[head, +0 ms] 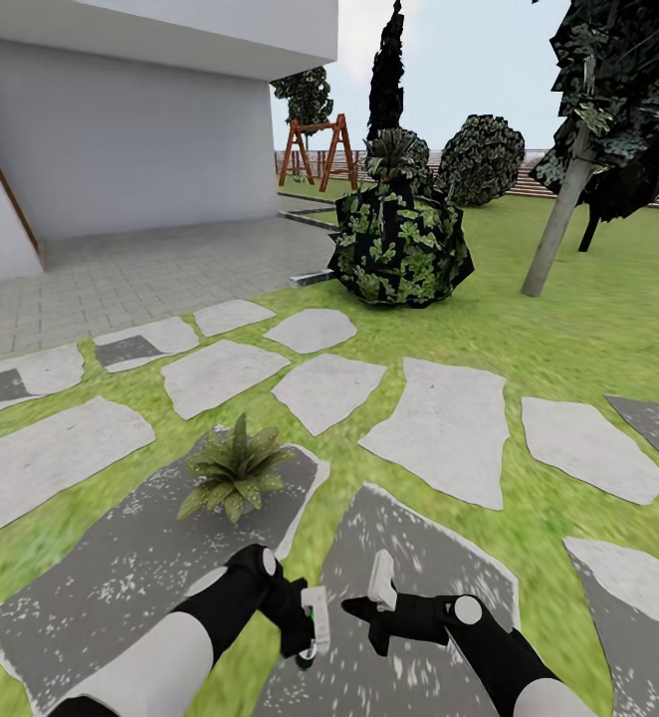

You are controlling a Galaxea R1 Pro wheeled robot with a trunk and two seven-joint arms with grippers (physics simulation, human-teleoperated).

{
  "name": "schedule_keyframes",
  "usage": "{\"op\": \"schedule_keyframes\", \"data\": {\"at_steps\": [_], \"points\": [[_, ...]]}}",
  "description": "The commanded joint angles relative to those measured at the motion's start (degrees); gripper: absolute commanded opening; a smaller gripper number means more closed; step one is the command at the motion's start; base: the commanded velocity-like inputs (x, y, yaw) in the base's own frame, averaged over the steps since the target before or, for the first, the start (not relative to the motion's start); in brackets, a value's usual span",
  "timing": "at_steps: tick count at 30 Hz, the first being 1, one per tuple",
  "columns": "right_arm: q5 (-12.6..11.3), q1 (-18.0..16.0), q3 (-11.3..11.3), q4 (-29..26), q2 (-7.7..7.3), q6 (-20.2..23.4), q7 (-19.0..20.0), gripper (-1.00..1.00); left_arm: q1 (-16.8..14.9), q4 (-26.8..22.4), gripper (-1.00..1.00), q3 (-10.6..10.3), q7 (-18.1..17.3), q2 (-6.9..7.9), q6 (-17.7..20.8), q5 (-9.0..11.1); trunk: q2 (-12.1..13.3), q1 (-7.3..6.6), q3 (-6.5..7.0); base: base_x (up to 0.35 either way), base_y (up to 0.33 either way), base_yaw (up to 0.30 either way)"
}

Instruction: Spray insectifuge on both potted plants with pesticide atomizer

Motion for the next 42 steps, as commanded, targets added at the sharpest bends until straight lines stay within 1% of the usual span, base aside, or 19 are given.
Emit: {"op": "schedule_keyframes", "data": {"at_steps": [1,4,8,17,18,20,21,23,42], "points": [[0.44,-0.02,-0.01,-0.07,0.0,-0.27,-0.04,-1.0,-0.01,-0.08,-1.0,-0.1,0.48,-0.12,0.55,0.01,-0.02,-0.01,-0.05,0.0,0.0,0.0],[0.44,-0.02,-0.02,-0.07,0.0,-0.27,-0.02,-1.0,-0.01,-0.02,-1.0,-0.05,1.18,-0.24,0.47,0.06,-0.02,-0.01,-0.05,0.0,0.0,0.0],[0.44,-0.02,-0.02,-0.07,-0.01,-0.27,-0.04,-1.0,-0.01,0.03,-1.0,-0.01,1.21,-0.3,0.41,0.07,-0.02,-0.01,-0.05,0.0,0.0,0.0],[0.44,-0.02,-0.03,-0.07,-0.01,-0.27,-0.1,-1.0,-0.01,0.04,-1.0,-0.01,1.3,-0.98,0.35,0.24,-0.02,-0.01,-0.05,0.0,0.0,0.0],[0.44,-0.02,-0.03,-0.07,-0.01,-0.27,-0.11,-1.0,-0.01,0.04,-1.0,-0.01,1.3,-1.01,0.33,1.02,-0.02,-0.01,-0.05,0.0,0.0,0.0],[0.44,-0.02,-0.05,-0.07,-0.01,-0.27,-0.11,-1.0,-0.01,0.04,-1.0,-0.07,1.3,-1.02,0.26,3.51,-0.02,-0.01,-0.05,0.0,0.0,0.0],[0.44,-0.02,-0.05,-0.07,-0.01,-0.27,-0.11,-1.0,-0.01,0.04,-1.0,-0.09,1.3,-1.01,0.24,4.33,-0.02,-0.01,-0.05,0.0,0.0,0.0],[0.44,-0.02,-0.03,-0.07,-0.01,-0.27,-0.11,-1.0,-0.01,0.04,-1.0,-0.09,1.3,-0.98,0.23,4.76,-0.02,-0.01,-0.05,0.0,0.0,0.0],[0.44,-0.02,-0.01,-0.07,-0.01,-0.27,-0.11,-1.0,-0.01,0.04,-1.0,-0.1,1.3,-1.11,0.23,4.99,-0.02,-0.01,-0.05,0.0,0.0,0.0]]}}
